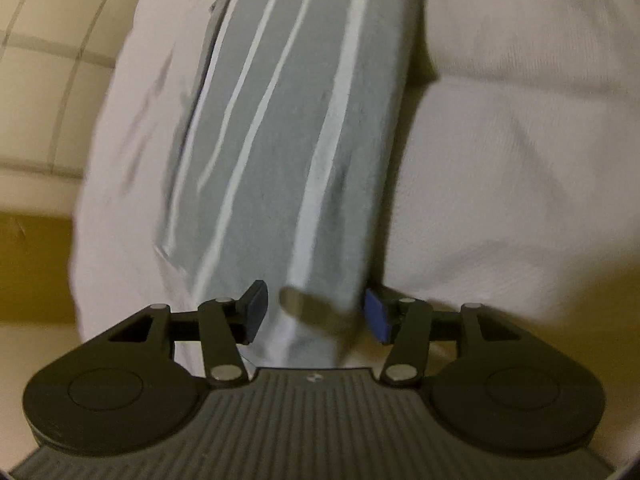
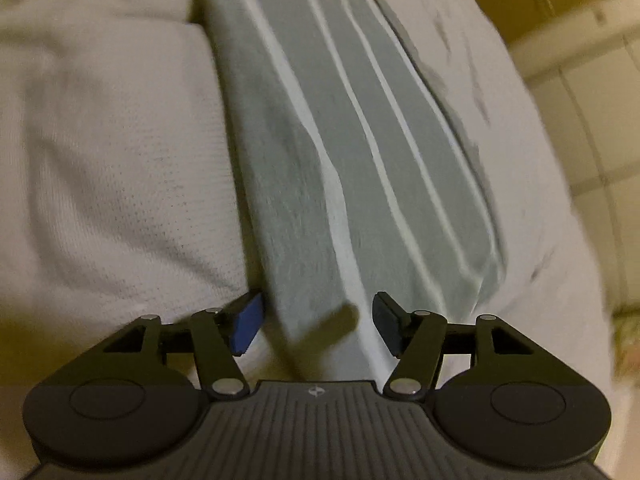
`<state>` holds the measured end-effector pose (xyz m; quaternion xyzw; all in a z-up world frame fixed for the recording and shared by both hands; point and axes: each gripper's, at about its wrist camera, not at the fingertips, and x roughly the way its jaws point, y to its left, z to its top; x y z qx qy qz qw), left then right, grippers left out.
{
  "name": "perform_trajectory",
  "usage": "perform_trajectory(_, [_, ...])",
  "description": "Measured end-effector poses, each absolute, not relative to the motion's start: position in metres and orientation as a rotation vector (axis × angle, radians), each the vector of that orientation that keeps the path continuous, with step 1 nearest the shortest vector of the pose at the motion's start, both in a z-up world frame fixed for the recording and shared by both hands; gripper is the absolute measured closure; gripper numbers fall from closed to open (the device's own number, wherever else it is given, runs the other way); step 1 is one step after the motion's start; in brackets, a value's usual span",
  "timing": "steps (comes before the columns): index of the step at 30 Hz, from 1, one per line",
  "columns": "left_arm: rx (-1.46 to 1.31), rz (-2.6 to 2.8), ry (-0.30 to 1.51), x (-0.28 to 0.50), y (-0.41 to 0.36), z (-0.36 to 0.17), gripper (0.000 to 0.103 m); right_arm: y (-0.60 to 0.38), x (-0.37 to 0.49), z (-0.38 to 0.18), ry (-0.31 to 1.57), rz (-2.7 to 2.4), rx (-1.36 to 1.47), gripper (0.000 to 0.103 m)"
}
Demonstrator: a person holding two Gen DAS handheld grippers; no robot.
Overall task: Fold clothes
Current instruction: 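Grasp the folded shirt edge with both tools and fold it over again, then open both tools and lift them away from the folded shirt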
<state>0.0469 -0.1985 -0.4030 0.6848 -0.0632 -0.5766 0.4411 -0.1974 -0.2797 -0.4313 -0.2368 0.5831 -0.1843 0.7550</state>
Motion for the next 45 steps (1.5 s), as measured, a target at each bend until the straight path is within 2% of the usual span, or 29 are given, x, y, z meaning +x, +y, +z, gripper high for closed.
perform_trajectory(1, [1.696,-1.417,-0.153,0.050,-0.202,-0.405,0.063,-0.282,-0.197,-0.433,1.268,-0.415,-0.536,0.044])
perform_trajectory(2, [1.690,-1.405,-0.123,0.054,-0.207,-0.404,0.078,-0.285,-0.197,-0.434,1.268,-0.427,-0.551,0.045])
perform_trajectory(3, [1.688,-1.395,-0.090,0.056,-0.211,-0.404,0.087,-0.287,-0.198,-0.435,1.271,-0.437,-0.563,0.048])
perform_trajectory(4, [1.688,-1.385,-0.056,0.059,-0.215,-0.403,0.098,-0.289,-0.198,-0.436,1.278,-0.441,-0.571,0.057])
perform_trajectory(5, [1.682,-1.388,-0.038,0.060,-0.216,-0.401,0.098,-0.291,-0.198,-0.437,1.287,-0.440,-0.577,0.070])
perform_trajectory(6, [1.674,-1.395,-0.025,0.062,-0.218,-0.398,0.099,-0.292,-0.198,-0.437,1.297,-0.435,-0.579,0.076])
perform_trajectory(7, [1.669,-1.401,-0.023,0.064,-0.217,-0.395,0.099,-0.292,-0.199,-0.435,1.303,-0.430,-0.574,0.092])
perform_trajectory(8, [1.665,-1.407,-0.024,0.067,-0.217,-0.392,0.099,-0.291,-0.201,-0.433,1.307,-0.427,-0.565,0.103])
perform_trajectory(20, [1.620,-1.462,-0.039,0.052,-0.178,-0.353,0.101,-0.251,-0.228,-0.388,1.310,-0.368,-0.502,0.103])
perform_trajectory(26, [1.628,-1.536,0.040,0.040,-0.137,-0.334,0.101,-0.205,-0.247,-0.372,1.345,-0.336,-0.430,0.103])
perform_trajectory(32, [1.637,-1.606,0.143,0.026,-0.111,-0.341,0.099,-0.188,-0.246,-0.376,1.416,-0.365,-0.344,0.103])
perform_trajectory(35, [1.612,-1.660,0.190,0.035,-0.109,-0.342,0.090,-0.189,-0.239,-0.379,1.455,-0.414,-0.307,0.084])
perform_trajectory(39, [1.556,-1.744,0.243,0.068,-0.102,-0.339,0.088,-0.184,-0.229,-0.372,1.513,-0.543,-0.228,0.084])
perform_trajectory(42, [1.476,-1.774,0.306,0.102,-0.098,-0.333,0.083,-0.173,-0.214,-0.357,1.532,-0.691,-0.126,0.081])
perform_trajectory(45, [1.393,-1.784,0.325,0.133,-0.091,-0.316,0.079,-0.157,-0.189,-0.330,1.489,-0.866,0.016,0.070])
